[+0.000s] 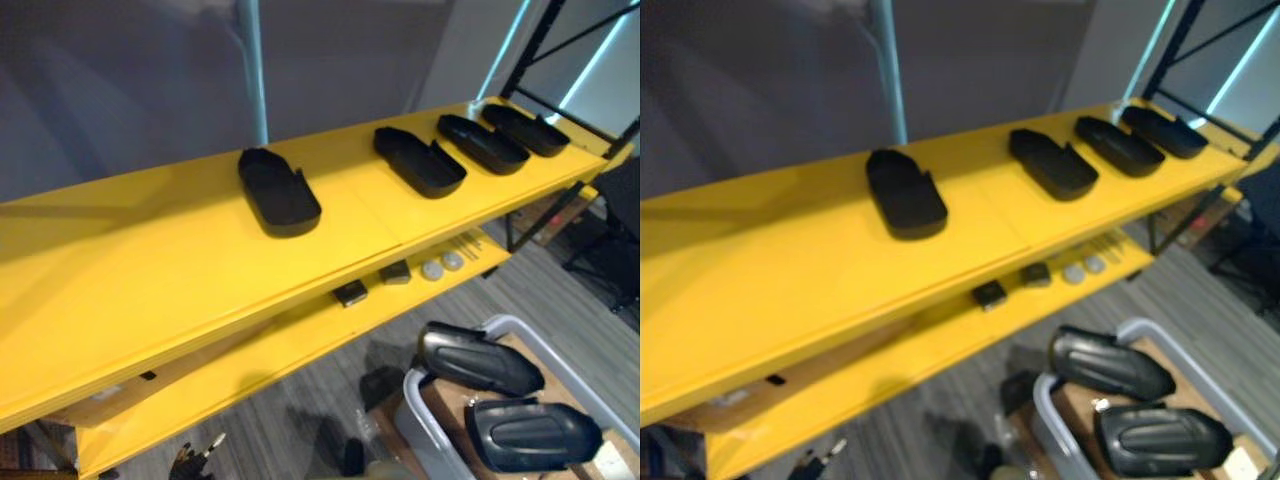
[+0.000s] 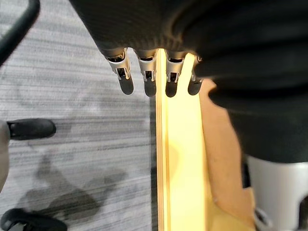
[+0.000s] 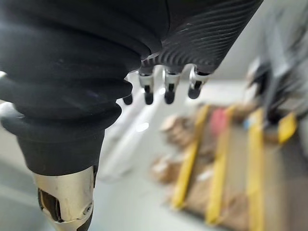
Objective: Walk over and take plastic housings, then place them on the shelf
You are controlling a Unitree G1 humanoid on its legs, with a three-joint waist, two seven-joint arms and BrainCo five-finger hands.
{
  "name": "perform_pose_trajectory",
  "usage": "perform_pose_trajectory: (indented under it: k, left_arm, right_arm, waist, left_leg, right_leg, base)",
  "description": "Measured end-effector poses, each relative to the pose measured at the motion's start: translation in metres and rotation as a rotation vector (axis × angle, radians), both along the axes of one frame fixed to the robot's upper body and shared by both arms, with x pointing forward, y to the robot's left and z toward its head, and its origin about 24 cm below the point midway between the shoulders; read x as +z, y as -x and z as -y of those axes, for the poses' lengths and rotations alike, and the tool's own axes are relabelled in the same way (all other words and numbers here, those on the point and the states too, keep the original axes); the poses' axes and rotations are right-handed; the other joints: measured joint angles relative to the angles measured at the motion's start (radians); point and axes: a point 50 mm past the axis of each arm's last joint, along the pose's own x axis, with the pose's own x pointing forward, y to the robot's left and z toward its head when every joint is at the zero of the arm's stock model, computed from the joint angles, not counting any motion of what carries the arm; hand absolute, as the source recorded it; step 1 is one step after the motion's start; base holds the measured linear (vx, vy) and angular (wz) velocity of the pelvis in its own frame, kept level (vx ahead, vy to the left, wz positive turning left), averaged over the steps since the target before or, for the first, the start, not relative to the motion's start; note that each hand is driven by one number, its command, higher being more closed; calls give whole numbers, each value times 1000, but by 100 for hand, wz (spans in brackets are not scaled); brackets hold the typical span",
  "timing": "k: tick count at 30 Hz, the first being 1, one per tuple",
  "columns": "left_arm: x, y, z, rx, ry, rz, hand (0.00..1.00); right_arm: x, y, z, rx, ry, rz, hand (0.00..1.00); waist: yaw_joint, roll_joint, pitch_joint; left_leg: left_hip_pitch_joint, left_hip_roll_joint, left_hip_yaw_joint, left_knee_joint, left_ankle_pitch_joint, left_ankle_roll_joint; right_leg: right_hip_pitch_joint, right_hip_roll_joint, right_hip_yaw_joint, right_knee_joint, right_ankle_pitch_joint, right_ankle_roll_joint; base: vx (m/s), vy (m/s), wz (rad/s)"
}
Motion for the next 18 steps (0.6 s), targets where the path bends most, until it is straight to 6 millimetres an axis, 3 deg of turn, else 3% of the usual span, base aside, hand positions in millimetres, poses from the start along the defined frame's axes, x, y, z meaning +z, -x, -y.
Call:
perform_pose_trajectory:
  k: [3,5,6,9,11,15,18]
  left_arm:
    - [-1,-2,5,-12,7,4,0]
    - [-2,-3,10,-7,10,5,0]
    - [-2,-3,14,-3,13,3,0]
    - [-3,-3,19,-41,10,-5,0]
    - [-4,1,20,-59,2,-12,0]
    - [-3,0,21,-67,-1,-5,0]
    - [-3,-1,20,-76,-8,-1,0]
  right_arm:
    - [11,-43,-36,372,40,56,0]
    - [10,-64,-55,586,33,59,0]
    - [6,-78,-69,718,13,50,0]
    - [-7,-95,-83,845,-6,-8,0]
    - [-27,-109,-96,972,-53,-94,0]
    - [-51,-117,-115,1197,-117,-188,0]
    - [-82,-119,-132,1368,-193,-322,0]
  waist:
    - [6,1,-1]
    - [23,4,-1]
    - [47,9,-1]
    - [59,19,2]
    - [75,25,2]
    - [80,23,3]
    - [84,18,5]
  left_leg:
    - [-16,0,-21,8,0,1]
    - [-19,0,-41,11,2,3]
    - [-24,0,-47,13,3,4]
    - [-34,-2,-91,16,6,9]
    - [-31,-5,-101,16,7,10]
    - [-33,-15,-127,15,13,19]
    - [-34,-22,-130,14,15,23]
  right_leg:
    - [-1,-5,-17,0,0,0]
    - [0,-8,-31,0,0,0]
    - [1,-10,-39,0,0,0]
    - [14,-19,-82,0,0,-1]
    - [23,-24,-90,-1,0,0]
    - [34,-38,-116,-5,0,0]
    - [34,-45,-120,-9,2,3]
  base:
    - [-12,-7,17]
    - [3,-14,27]
    - [-4,-12,17]
    - [3,-4,43]
    - [-10,26,22]
    - [-29,18,15]
    - [-31,13,4]
